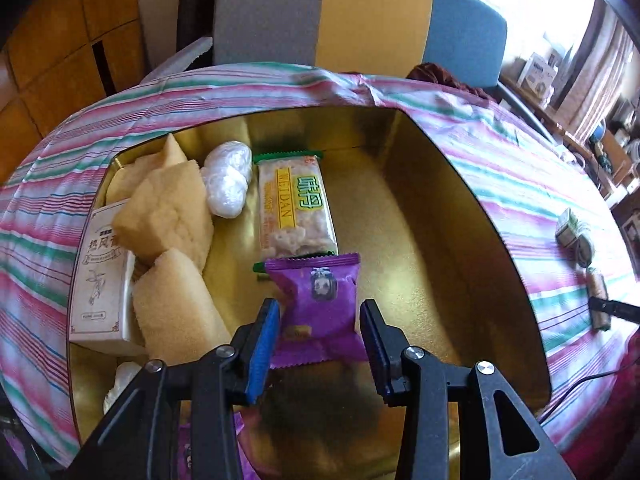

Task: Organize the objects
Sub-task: 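Lower the purple packet into the gold tray and open the left gripper, then carry the cracker packet into the gold tray and release it with the right gripper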

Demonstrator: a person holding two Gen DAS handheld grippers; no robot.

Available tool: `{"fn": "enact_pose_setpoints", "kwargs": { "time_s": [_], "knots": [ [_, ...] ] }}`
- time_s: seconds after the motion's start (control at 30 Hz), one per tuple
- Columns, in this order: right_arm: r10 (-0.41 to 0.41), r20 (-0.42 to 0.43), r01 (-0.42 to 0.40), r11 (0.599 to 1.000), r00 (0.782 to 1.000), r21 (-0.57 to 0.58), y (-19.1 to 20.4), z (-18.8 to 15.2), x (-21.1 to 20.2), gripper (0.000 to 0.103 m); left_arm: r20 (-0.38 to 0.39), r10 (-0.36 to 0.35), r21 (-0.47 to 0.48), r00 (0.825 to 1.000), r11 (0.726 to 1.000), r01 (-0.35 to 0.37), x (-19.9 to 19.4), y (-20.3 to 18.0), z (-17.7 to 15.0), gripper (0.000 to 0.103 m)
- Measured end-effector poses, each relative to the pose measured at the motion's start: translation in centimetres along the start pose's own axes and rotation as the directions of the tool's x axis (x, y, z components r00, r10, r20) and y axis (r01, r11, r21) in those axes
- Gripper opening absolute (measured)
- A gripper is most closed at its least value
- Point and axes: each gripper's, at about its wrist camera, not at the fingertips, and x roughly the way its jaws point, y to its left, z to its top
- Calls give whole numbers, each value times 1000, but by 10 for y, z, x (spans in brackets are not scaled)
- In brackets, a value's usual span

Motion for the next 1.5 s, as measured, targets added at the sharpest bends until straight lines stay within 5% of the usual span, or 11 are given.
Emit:
{"fn": "enact_pose_setpoints", "kwargs": {
  "time_s": [0.53,1.07,1.27,1.5],
  "knots": [
    [67,91,-63,997,994,-52,1,-12,-35,36,220,57,3,974,998,-59,-67,6,-14,57],
    [127,148,-106,984,981,-142,35,-26,-58,36,227,73,-45,971,997,-64,-76,30,-31,59],
    [234,177,-192,955,956,-224,81,-31,-83,36,248,87,-94,965,993,-65,-84,47,-33,59],
    [435,139,-337,832,890,-441,190,-52,-121,36,238,135,-170,962,981,-96,-90,78,-40,59]
  ]
}}
